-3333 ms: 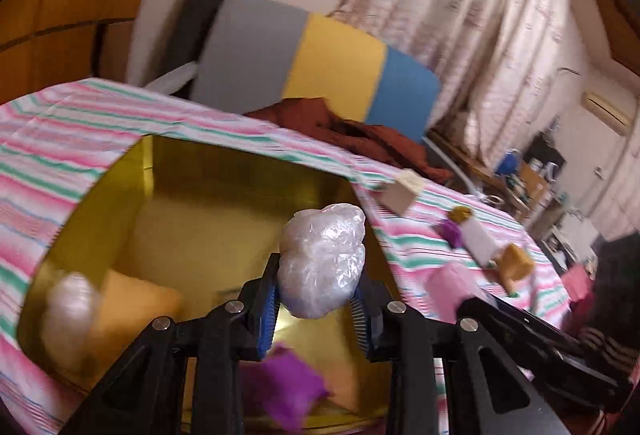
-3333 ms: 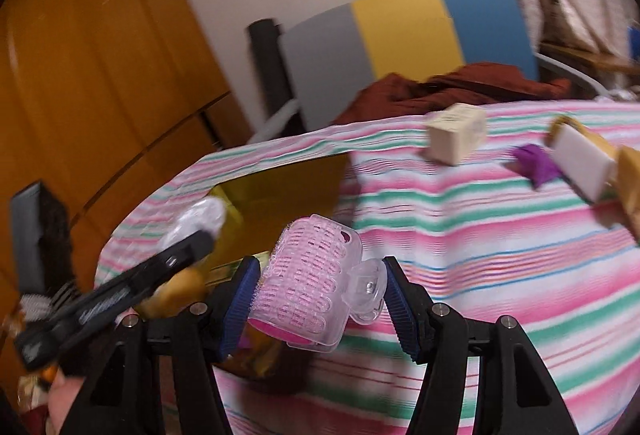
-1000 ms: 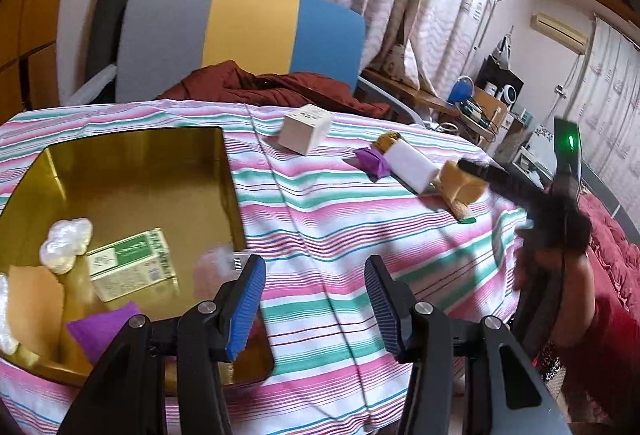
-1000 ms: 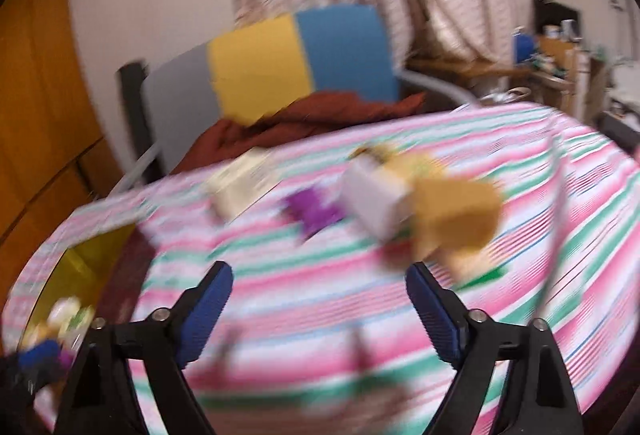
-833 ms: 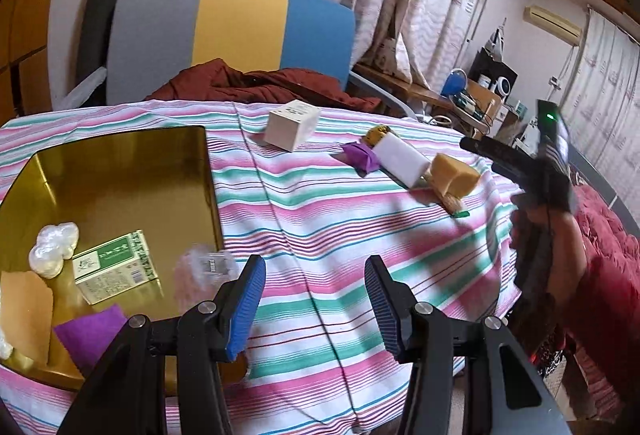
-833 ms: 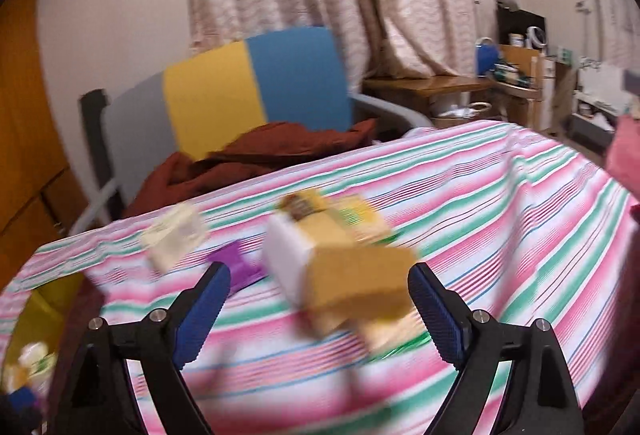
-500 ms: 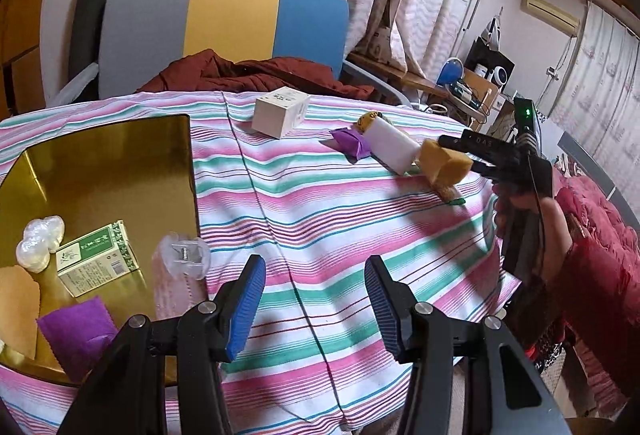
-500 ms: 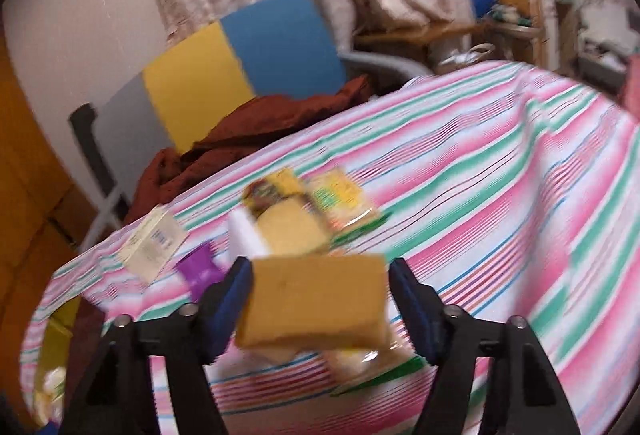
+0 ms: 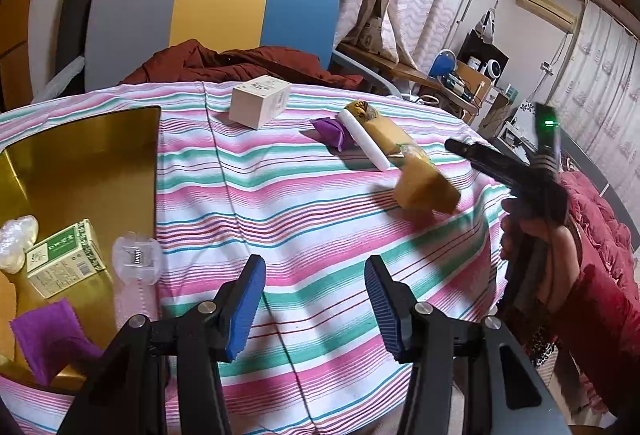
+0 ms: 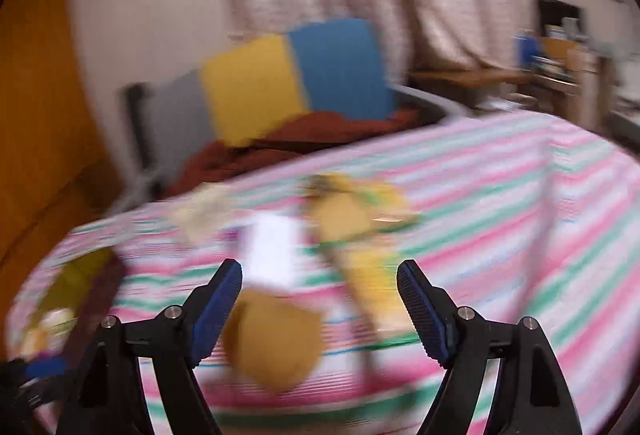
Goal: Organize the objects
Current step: 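Grasp the yellow WEIDAN snack bag with the right gripper, then grasp the orange sponge with the left gripper while the right holds the snack bag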
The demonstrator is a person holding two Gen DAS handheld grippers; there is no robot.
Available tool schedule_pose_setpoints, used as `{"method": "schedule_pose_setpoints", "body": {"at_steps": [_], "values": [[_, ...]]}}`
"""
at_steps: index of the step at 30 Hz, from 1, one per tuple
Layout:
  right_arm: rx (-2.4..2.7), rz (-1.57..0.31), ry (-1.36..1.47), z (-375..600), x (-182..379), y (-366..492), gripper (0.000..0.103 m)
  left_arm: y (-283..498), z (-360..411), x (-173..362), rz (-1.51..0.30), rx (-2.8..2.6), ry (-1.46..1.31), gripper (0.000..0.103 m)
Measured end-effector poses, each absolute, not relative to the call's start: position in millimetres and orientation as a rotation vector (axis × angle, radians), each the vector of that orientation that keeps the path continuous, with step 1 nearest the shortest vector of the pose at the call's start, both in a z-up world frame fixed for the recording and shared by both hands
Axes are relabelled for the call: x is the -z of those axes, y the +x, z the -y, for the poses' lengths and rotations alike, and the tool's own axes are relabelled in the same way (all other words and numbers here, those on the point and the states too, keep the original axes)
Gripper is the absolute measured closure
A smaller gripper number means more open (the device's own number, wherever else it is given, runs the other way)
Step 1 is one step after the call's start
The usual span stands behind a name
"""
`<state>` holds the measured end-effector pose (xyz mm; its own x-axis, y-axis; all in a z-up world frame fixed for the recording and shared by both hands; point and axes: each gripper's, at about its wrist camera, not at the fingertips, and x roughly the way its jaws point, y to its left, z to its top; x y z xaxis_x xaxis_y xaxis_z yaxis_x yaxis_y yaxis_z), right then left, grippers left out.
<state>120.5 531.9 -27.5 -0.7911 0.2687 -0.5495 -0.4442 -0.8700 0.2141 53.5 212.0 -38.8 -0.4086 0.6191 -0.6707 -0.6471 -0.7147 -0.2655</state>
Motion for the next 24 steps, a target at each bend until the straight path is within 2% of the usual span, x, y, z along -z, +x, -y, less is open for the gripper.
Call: {"method": "schedule_pose_setpoints", "body": {"at_steps": [10, 13, 15, 16, 17, 18, 19, 21, 24], "values": [[-2.469, -0.599, -0.988, -574.4, 70.3, 86.1, 0.023, 53.9, -237.9, 35.1, -0.085, -2.095, -1.000, 0.051], [-2.480, -0.518, -1.061, -570.8, 77.7, 71.9, 0.031, 53.4, -255.8, 33.6, -0.102, -2.058, -0.995, 0.051], [-2.470, -0.454, -1.078, -570.4, 80.9, 67.1, 0.043, 53.5, -268.0, 33.8, -0.118, -2.037, -0.995, 0.050], [-2.475, -0.451, -1.072, -570.1, 80.8, 67.2, 0.044, 53.4, -274.2, 34.4, -0.128, -2.027, -0.995, 0.049], [-2.471, -0.450, -1.059, -570.4, 81.2, 68.1, 0.047, 53.9, -280.6, 35.2, -0.138, -2.015, -0.997, 0.047], [-2.449, -0.453, -1.029, -571.8, 81.5, 72.8, 0.052, 53.9, -287.9, 36.7, -0.149, -2.005, -1.000, 0.040], [-2.431, -0.464, -1.011, -575.3, 82.2, 76.4, 0.053, 53.3, -295.4, 38.4, -0.161, -1.994, -1.003, 0.032], [-2.373, -0.519, -0.941, -584.9, 82.5, 88.5, 0.054, 50.9, -308.5, 41.1, -0.171, -1.976, -1.010, 0.027], [-2.304, -0.612, -0.850, -598.2, 84.4, 107.4, 0.055, 48.6, -334.9, 45.1, -0.183, -1.941, -1.023, 0.026]]}}
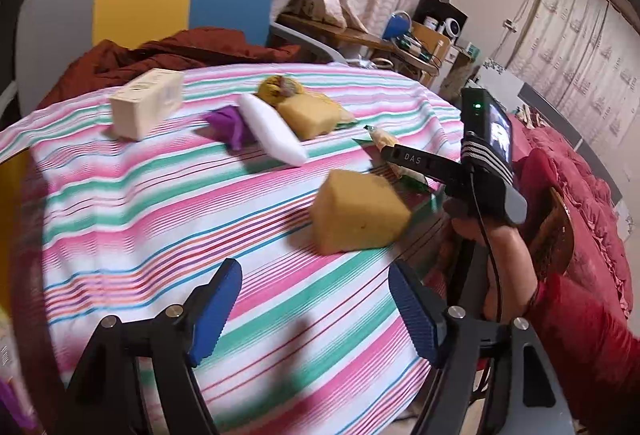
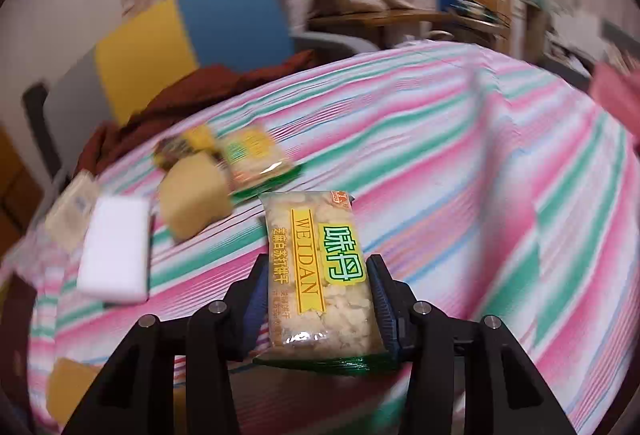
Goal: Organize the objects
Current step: 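Grasp the orange sponge with the left gripper while the right holds the snack bag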
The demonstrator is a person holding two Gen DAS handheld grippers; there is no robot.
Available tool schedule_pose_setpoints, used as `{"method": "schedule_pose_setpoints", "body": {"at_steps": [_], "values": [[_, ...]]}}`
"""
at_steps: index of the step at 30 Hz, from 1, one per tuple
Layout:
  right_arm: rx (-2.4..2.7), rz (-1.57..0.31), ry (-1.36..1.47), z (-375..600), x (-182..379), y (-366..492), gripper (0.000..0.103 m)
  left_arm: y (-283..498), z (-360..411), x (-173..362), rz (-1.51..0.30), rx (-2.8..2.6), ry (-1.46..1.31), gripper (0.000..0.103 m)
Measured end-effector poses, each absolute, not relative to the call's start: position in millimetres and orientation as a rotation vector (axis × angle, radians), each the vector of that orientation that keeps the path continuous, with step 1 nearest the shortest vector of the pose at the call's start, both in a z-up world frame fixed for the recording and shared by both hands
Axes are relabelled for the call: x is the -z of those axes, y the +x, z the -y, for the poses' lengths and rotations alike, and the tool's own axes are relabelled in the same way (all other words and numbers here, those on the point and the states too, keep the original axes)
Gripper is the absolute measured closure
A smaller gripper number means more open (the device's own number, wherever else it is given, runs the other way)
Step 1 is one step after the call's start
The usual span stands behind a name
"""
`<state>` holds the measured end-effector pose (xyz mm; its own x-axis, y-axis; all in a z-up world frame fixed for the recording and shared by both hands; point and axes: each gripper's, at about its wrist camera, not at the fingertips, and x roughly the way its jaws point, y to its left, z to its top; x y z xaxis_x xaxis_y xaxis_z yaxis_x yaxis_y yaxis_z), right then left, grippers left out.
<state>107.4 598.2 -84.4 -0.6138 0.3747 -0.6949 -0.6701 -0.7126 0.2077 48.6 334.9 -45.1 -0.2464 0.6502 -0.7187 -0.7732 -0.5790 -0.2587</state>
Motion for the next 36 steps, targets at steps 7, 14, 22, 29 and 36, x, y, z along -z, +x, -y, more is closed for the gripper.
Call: {"method": "schedule_pose_setpoints", "body": {"at_steps": [7, 14, 22, 29, 36], "values": [[-2.176, -0.666, -0.717, -606.9, 86.1, 131.7, 0.055, 50.4, -393.5, 55.6, -0.234, -1.892, -1.016, 0.022], [-2.177, -0.662, -0.718, -608.2, 85.8, 138.3, 0.055, 54.6, -426.5, 61.8, -0.335, -1.929, -0.913, 0.018], [-2.175, -0.648, -0.718, -602.9, 83.6, 134.8, 0.055, 44.2, -434.4, 78.6, -0.384, -1.933, -0.874, 0.017], [-2.173, -0.637, -0.716, -602.4, 83.9, 132.2, 0.055, 36.3, -426.8, 80.0, -0.288, -1.915, -0.869, 0.025], [-2.170, -0.615, -0.721, -600.1, 83.4, 129.8, 0.055, 21.9, -413.9, 89.2, -0.160, -1.871, -0.950, 0.027]]}}
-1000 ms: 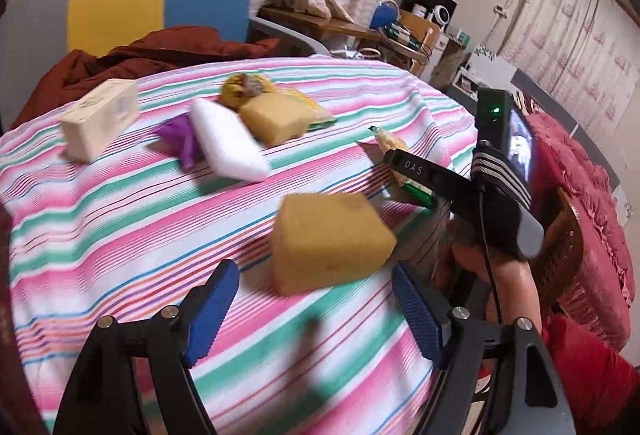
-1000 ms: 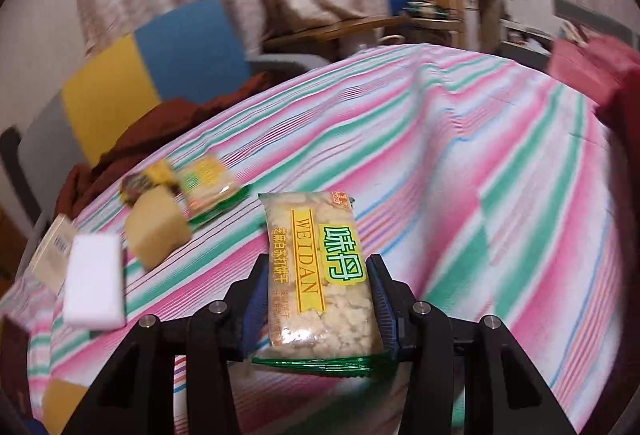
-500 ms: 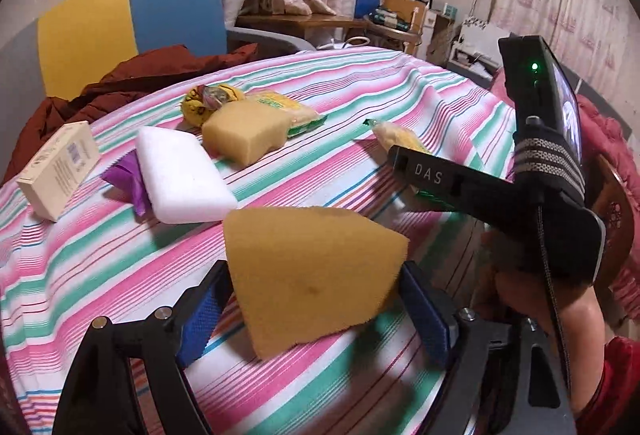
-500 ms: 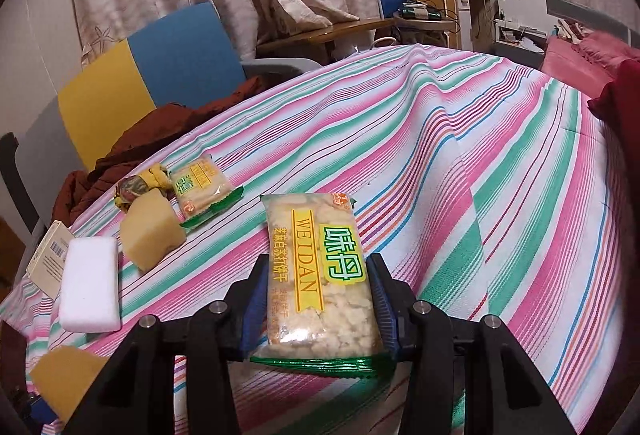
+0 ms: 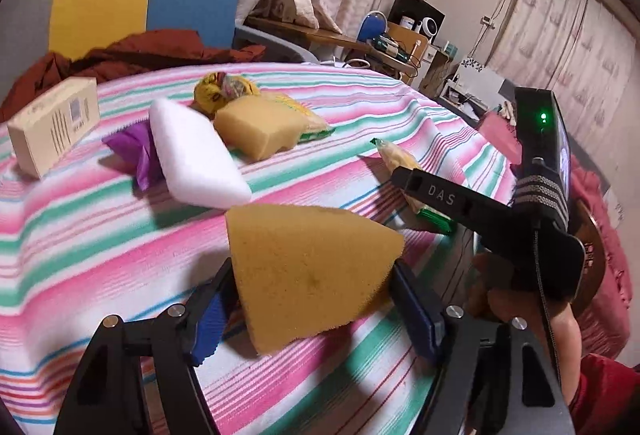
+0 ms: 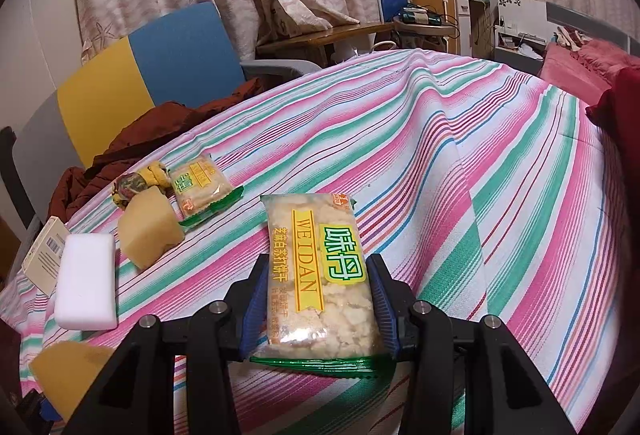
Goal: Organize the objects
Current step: 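Grasp the orange sponge with the left gripper while the right holds the snack bag, then carry the sponge and snack bag to the gold tray and release both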
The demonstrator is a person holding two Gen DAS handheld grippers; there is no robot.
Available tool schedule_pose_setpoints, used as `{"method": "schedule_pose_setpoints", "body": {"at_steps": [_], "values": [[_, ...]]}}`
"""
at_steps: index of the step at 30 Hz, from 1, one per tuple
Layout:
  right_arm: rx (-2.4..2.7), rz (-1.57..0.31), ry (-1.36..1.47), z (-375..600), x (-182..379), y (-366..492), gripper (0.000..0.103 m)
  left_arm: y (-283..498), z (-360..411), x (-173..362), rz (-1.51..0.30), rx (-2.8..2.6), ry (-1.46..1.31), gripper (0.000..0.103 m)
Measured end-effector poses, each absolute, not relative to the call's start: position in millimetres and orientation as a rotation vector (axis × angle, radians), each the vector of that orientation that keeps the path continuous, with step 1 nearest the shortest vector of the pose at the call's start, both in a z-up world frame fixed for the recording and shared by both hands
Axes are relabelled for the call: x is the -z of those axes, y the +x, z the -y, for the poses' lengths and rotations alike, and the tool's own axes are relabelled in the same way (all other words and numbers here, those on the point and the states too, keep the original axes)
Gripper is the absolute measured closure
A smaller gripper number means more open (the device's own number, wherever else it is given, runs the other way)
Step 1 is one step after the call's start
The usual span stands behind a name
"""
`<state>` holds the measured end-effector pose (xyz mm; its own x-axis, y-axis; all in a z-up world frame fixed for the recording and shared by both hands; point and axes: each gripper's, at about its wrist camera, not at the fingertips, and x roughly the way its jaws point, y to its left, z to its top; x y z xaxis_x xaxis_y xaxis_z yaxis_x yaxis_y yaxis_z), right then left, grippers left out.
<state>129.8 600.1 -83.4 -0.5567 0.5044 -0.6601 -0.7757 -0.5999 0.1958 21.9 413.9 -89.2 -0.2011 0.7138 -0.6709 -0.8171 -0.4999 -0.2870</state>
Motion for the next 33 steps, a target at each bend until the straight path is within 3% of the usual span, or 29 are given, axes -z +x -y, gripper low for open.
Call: {"method": "schedule_pose_setpoints", "body": {"at_steps": [9, 21, 33], "values": [[-2.188, -0.570, -0.705, -594.0, 80.3, 129.8, 0.055, 19.2, -394.9, 92.4, -0.065, -1.868, -0.960, 0.032], [-2.350, -0.277, -0.668, -544.2, 61.7, 115.2, 0.055, 36.3, -361.3, 92.2, -0.062, -1.908, -0.915, 0.033], [-2.411, -0.166, -0.769, -502.5, 71.4, 111.3, 0.055, 54.7, -301.1, 65.1, 0.032, -1.921, -0.876, 0.033]]}}
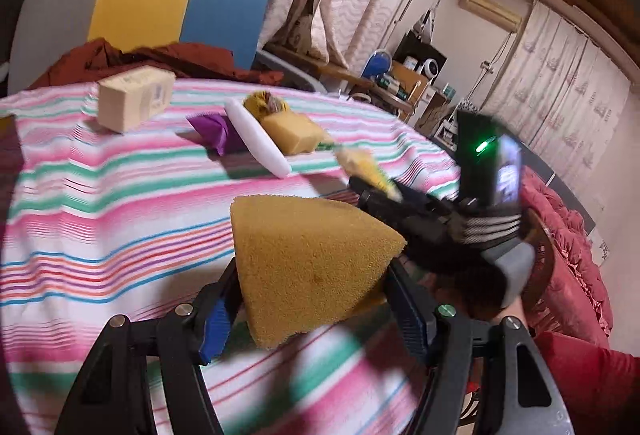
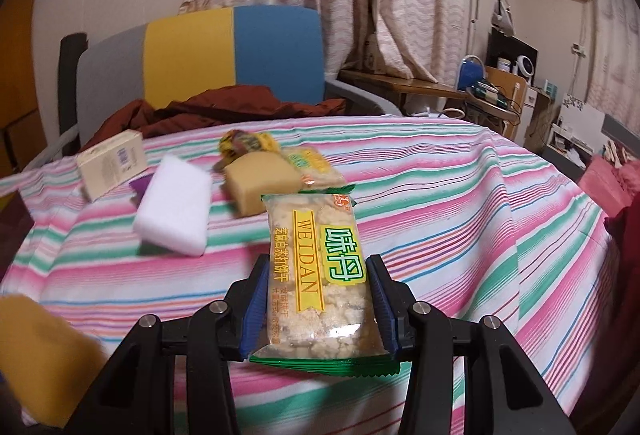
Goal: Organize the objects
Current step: 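Carry the sponge and snack bag to the gold tray and release both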
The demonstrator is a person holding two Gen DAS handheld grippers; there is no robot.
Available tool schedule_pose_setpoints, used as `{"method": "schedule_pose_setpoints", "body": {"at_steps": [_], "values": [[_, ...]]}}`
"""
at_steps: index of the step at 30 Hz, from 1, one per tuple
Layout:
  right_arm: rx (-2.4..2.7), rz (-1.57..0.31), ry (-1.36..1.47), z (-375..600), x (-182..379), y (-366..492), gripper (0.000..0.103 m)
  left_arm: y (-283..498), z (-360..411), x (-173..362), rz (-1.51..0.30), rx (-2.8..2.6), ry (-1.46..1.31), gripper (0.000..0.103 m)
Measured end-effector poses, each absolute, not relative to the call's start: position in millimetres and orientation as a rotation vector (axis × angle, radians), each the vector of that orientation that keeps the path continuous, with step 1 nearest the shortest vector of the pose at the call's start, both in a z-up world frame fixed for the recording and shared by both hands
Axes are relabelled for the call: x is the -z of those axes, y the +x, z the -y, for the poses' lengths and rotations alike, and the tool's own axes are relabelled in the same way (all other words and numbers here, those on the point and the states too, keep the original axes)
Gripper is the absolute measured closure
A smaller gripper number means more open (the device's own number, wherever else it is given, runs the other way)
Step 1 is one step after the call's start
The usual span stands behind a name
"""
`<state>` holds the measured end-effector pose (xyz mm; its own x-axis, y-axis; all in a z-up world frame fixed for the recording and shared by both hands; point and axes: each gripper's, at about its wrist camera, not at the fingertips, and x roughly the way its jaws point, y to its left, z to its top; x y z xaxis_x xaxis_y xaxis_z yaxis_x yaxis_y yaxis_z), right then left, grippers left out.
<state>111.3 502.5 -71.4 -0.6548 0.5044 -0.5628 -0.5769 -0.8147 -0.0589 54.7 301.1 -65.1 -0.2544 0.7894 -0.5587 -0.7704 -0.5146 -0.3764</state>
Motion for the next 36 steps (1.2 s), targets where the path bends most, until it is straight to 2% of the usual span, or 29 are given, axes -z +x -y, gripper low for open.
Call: {"method": "schedule_pose_setpoints", "body": {"at_steps": [4, 10, 18, 27, 36], "values": [[-2.433, -0.155, -0.813, -485.2, 77.6, 113.2, 0.055, 53.1, -270.9, 50.9, 0.071, -1.957, -0.850, 0.033], [-2.491, -0.262, -0.841, -459.2, 75.0, 118.0, 0.055, 46.6, -218.0, 35.3, 0.142, -2.036, -0.827, 0.033], [-2.648, -0.299, -0.856, -402.4, 51.1, 100.7, 0.055, 29.7, -158.2, 24.8, 0.240, -2.136, -0.824, 0.033], [-2.909, -0.284, -0.914, -315.0, 15.1, 55.5, 0.055, -7.8, -81.0, 11.6, 0.322, -2.319, -0.806, 0.033], [-3.017, -0.243, -1.097, -242.7, 12.0, -12.7, 0.055, -59.2, -11.9, 19.9, 0.375, -2.503, -0.878, 0.033]]}}
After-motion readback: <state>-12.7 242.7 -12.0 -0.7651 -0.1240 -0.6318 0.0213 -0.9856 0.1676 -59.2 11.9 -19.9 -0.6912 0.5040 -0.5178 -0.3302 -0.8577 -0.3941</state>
